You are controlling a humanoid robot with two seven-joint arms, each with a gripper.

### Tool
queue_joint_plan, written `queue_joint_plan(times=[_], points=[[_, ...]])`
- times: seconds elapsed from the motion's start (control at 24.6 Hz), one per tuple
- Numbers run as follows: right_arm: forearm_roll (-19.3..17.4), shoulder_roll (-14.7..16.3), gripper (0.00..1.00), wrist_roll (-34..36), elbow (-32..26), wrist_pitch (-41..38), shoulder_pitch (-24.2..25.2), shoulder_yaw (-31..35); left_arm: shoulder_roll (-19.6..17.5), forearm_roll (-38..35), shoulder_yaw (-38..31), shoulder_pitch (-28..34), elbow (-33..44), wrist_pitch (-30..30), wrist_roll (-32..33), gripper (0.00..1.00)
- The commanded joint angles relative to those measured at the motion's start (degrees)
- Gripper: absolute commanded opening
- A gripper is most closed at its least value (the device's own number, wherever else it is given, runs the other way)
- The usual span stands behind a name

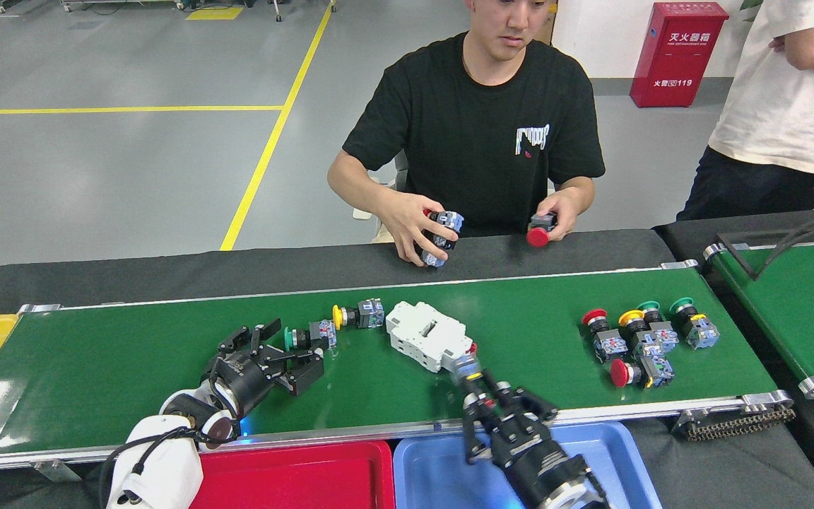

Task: Pick switch part from conveyor to tray

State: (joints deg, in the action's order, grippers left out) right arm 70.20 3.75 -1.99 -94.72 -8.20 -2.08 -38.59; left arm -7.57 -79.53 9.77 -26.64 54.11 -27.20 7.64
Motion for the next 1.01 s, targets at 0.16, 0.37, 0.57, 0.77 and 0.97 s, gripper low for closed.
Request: queue_joint_plan(times=[0.16,0.37,0.57,0.77,0.97], points=[[-0.15,-1.12,1.0,0.49,-1.08,-4.8,-0.38,-3.25,0.27,1.83,-0.81,0.54,0.99,-1.28,-0.52,0.07],[-0.77,-0.59,0.99,2.52,-1.43,-2.52,5.5,17.32,-1.4,3.33,-1.51,8.19,11.01,-3.56,-2.98,0.01],[-0.77,-0.85,0.99,7.7,-0.99,5.48,14.21,33.76,-4.65,3.33,-6.08,26.29,35.1,-13.76,-2.98,0.02],[0.73,-0.33,0.99,7.17,0.24,16.82,10.6,32.0,-4.12,2.98,-10.13,40.44,47.58,-17.8,-2.81,0.89],[3.72,-0.41,0.99,5.5,4.54,18.49,5.42,28.66,-2.27,2.98,-13.55,43.26,47.4,-17.8,-2.98,1.0]])
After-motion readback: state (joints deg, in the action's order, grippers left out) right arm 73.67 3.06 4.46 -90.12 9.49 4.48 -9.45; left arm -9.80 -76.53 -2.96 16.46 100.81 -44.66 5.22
